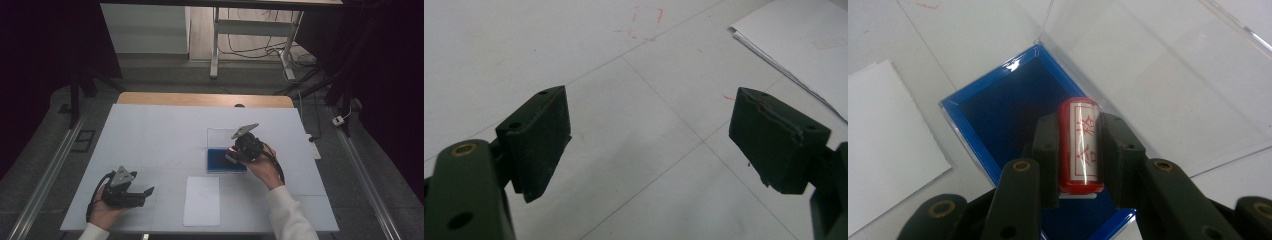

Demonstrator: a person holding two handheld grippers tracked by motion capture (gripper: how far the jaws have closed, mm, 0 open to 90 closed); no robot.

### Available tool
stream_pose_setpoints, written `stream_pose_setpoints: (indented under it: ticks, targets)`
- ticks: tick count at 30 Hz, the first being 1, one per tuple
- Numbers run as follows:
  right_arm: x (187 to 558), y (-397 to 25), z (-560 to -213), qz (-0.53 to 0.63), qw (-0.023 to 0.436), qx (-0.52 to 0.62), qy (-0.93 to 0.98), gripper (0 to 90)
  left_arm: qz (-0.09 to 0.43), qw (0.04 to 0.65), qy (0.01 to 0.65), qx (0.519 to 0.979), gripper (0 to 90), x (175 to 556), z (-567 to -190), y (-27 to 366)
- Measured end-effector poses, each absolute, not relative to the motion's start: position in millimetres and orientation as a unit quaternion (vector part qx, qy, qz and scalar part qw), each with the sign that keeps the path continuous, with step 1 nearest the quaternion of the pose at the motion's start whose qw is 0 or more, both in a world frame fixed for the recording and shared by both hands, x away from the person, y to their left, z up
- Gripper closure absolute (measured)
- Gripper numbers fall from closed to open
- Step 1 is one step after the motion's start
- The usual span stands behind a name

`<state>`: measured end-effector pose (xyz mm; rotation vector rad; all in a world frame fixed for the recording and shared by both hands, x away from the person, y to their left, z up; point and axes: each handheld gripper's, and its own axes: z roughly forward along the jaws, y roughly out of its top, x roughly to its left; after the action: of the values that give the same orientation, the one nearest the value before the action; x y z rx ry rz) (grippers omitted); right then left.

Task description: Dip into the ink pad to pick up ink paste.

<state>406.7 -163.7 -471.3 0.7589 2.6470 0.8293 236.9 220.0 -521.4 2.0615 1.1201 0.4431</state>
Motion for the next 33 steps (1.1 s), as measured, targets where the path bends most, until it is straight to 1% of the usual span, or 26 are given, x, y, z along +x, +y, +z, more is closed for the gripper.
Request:
stream_pose_setpoints:
  ticks: [7, 26, 33]
  targets:
    - [405.6, -160.9, -470.9, 0.275, 0.138, 0.260, 0.915, 70.2, 0.172, 0.368, 0.437, 0.803, 17.0, 236.7, -521.3, 220.0]
    - [406.8, -159.4, -474.8, 0.265, 0.133, 0.267, 0.917, 70.7, 0.171, 0.367, 0.435, 0.804, 16.9, 235.5, -521.1, 218.2]
    - [403.8, -157.0, -475.5, 0.261, 0.144, 0.264, 0.918, 70.8, 0.171, 0.368, 0.436, 0.804, 16.9, 234.6, -520.7, 217.4]
